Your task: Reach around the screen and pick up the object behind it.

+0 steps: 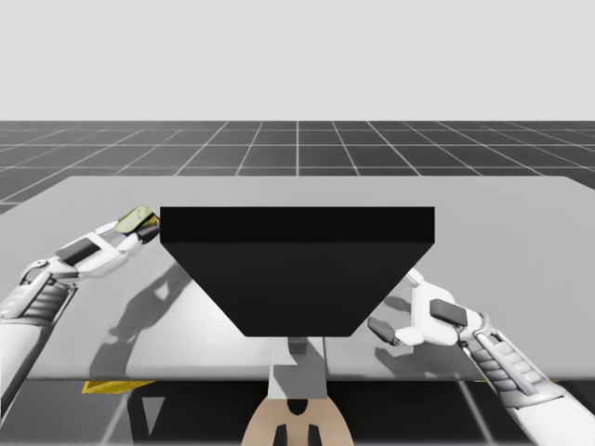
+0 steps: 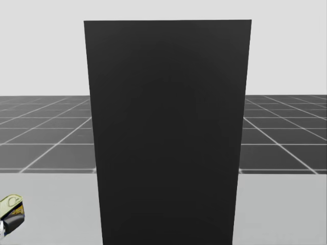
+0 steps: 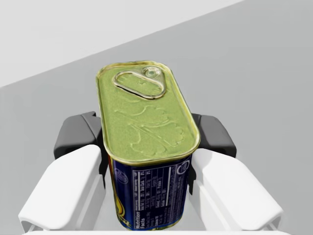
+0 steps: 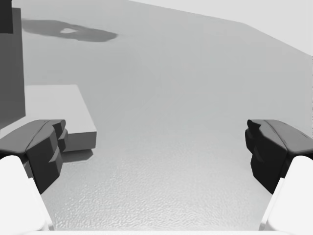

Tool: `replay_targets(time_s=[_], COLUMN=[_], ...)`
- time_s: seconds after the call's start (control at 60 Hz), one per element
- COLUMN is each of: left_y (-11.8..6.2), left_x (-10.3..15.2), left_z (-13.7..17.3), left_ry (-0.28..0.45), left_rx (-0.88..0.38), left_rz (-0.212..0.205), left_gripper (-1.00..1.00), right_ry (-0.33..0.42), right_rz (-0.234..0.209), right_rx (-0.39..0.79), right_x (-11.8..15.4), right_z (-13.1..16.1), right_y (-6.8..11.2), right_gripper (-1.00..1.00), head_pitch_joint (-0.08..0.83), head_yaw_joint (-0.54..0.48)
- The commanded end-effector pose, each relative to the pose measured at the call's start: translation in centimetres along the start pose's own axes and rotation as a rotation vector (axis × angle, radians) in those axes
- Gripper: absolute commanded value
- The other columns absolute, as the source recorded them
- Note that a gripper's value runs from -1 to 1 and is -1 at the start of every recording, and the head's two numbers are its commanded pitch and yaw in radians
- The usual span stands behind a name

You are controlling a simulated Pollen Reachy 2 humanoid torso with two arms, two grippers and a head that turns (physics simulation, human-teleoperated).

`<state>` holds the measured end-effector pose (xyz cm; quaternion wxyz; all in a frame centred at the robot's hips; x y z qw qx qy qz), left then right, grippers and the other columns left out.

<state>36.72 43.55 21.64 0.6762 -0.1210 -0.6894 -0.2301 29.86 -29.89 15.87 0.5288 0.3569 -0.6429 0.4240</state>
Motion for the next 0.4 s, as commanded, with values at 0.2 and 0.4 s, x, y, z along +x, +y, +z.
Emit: replay_targets(time_s=[0.2, 0.4], left_y=[0.8, -0.4], left_x=[10.5, 15.2], left_z=[0.5, 0.7], left_ry=[-0.184, -0.249], left_rx=[0.046, 0.069], left_rz=[-0.146, -0.244], left_gripper=[1.00, 1.00], right_ry=[-0.007, 0.017], right_rz=[0.016, 0.023], right_rx=[-0.009, -0.023], right_x=[-0.3, -0.8], right_z=[0.1, 0.1], right_y=[-0.3, -0.6], right_gripper=[-1.00, -1.00], head_pitch_joint=[0.090, 0.092], head_yaw_joint=[0.01, 0.01])
